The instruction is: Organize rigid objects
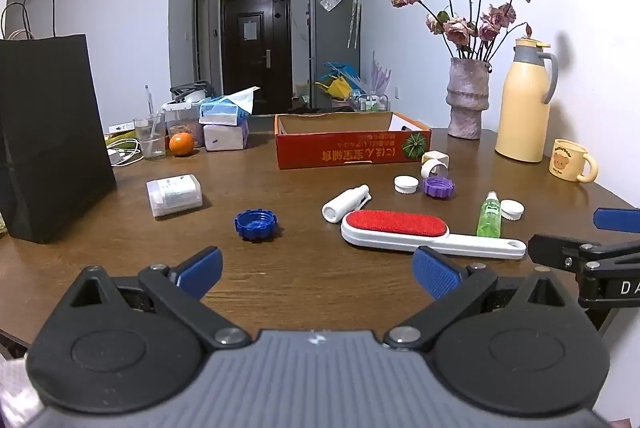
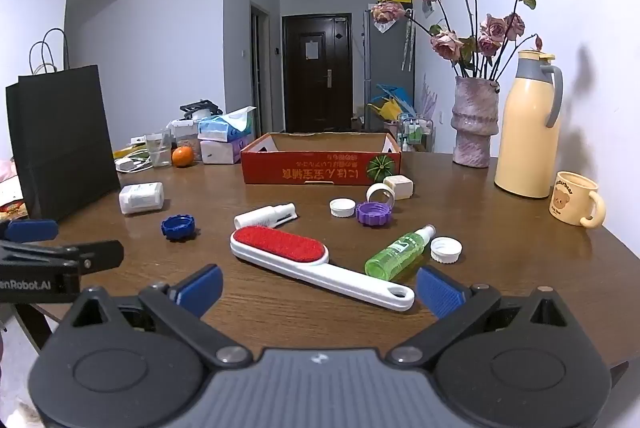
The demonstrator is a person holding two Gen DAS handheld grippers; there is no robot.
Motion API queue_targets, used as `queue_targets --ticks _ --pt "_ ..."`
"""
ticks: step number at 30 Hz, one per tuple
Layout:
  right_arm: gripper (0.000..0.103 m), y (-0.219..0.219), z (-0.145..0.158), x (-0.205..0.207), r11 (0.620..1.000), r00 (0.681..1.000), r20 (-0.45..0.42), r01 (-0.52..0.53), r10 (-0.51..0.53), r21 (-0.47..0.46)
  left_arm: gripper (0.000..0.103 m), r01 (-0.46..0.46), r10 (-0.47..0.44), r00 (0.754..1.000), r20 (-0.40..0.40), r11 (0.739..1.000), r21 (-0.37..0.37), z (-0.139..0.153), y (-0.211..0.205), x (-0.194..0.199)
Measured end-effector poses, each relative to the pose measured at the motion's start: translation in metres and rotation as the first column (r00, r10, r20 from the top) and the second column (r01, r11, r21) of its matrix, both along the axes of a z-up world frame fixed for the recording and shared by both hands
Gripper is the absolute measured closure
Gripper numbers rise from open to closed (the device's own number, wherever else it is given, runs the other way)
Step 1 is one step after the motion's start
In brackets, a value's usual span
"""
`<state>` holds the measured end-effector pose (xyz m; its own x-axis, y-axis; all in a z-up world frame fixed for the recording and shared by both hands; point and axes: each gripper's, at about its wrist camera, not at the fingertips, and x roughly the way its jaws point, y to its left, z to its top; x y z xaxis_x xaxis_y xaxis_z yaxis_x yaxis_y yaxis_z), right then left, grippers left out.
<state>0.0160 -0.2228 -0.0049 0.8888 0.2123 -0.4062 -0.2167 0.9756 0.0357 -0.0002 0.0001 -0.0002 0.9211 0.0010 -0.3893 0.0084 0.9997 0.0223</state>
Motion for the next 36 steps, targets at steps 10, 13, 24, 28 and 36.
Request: queue_targets --ticks 10,13,24,28,36 --pt "0.0 -0.0001 -0.0006 -0.0016 1.0 1.0 0.016 0.0 0.0 0.003 0.0 -0.001 0.001 1.0 -0.021 1.0 0.006 -0.002 -0.0032 0.0018" --pt "0.0 -0.0004 0.0012 -0.0024 1.0 1.0 0.011 0.002 -0.002 -0.001 0.0 -0.002 0.002 1.0 -0.02 1.0 0.003 -0.0016 -0.0002 0.0012" --pt "0.0 0.0 0.001 -0.0024 1.0 1.0 0.012 0.002 -0.002 -0.002 0.0 -0.005 0.005 1.0 -0.02 1.0 0.0 -0.0017 0.0015 0.0004" --pt "0.0 0.0001 0.0012 -0.0029 1.0 1.0 0.012 0.002 -0.002 -0.002 0.0 -0.005 0.005 1.0 -0.02 1.0 -0.001 -0.0016 0.0015 0.0004" --pt "0.0 0.0006 0.0014 -0.0035 1.0 1.0 0.012 0.002 -0.002 -0.002 0.0 -0.006 0.006 1.0 -0.021 1.0 0.0 -0.0016 0.0015 0.0005"
